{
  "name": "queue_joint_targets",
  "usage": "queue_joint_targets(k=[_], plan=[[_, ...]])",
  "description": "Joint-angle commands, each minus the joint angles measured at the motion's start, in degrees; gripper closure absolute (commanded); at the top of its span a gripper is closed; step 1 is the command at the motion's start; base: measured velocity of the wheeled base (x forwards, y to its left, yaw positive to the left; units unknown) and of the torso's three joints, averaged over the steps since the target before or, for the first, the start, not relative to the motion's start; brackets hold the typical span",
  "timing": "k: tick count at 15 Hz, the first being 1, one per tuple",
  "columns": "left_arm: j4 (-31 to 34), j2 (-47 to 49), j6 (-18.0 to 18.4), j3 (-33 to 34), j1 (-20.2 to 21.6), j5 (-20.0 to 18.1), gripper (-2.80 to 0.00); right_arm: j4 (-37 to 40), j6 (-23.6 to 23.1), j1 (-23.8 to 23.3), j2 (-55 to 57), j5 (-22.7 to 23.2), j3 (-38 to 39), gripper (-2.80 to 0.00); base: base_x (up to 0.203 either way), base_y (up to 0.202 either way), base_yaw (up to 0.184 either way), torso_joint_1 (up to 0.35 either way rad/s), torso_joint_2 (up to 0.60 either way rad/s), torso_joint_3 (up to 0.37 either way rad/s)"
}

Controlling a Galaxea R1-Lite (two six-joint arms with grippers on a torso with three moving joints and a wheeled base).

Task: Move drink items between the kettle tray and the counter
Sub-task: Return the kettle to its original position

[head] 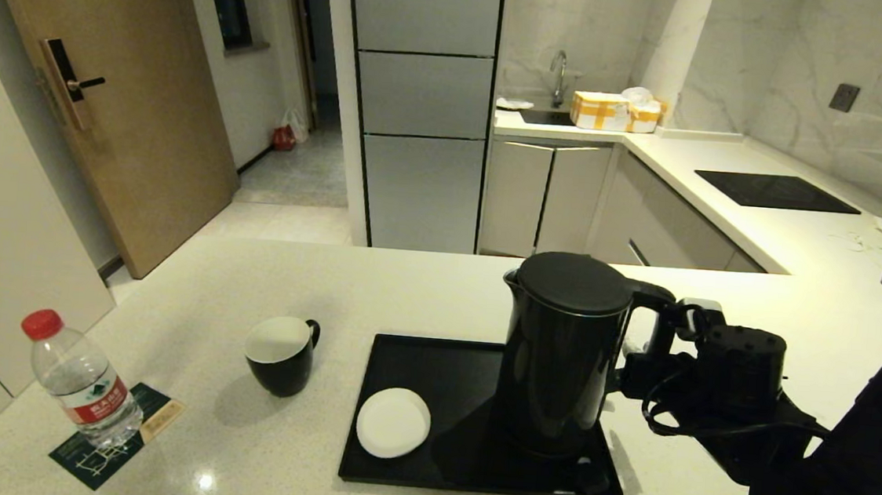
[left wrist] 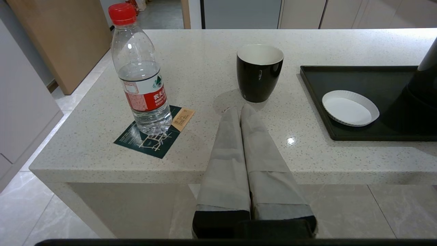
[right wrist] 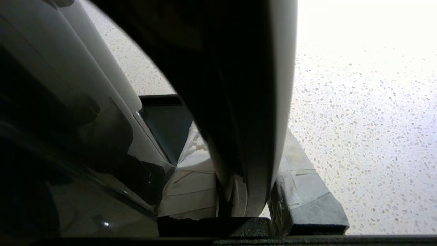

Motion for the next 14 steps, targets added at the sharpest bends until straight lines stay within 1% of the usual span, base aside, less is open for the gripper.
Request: queue_joint_targets(k=[1, 5, 6, 9, 10, 14], plan=[[-0.02, -0.09, -0.04, 0.0, 0.0, 0.02, 0.0, -0.19, -0.14, 0.06, -0.89, -0.08, 0.62, 0.0, 0.0, 0.0, 0.0, 0.0, 0.0, 0.0], [-0.02, -0.09, -0.04, 0.0, 0.0, 0.02, 0.0, -1.07, -0.82, 0.17, 0.87, -0.26, 1.63, 0.0, 0.0, 0.0, 0.0, 0.0, 0.0, 0.0], [-0.02, -0.09, 0.05, 0.0, 0.09, 0.02, 0.0, -1.68, -2.6, 0.23, 0.87, -0.26, 2.11, 0.0, 0.0, 0.0, 0.0, 0.0, 0.0, 0.0], [-0.02, -0.09, 0.0, 0.0, 0.0, 0.02, 0.0, -3.03, -3.96, 0.27, 1.12, -0.26, 3.75, 0.0, 0.0, 0.0, 0.0, 0.0, 0.0, 0.0], [-0.02, -0.09, -0.04, 0.0, 0.09, 0.02, 0.0, -4.08, -5.49, 0.31, 1.14, -0.26, 4.65, 0.0, 0.0, 0.0, 0.0, 0.0, 0.0, 0.0], [-0.02, -0.09, -0.04, 0.0, 0.0, 0.02, 0.0, -5.73, -6.21, 0.32, 1.22, -0.26, 5.8, 0.0, 0.0, 0.0, 0.0, 0.0, 0.0, 0.0]])
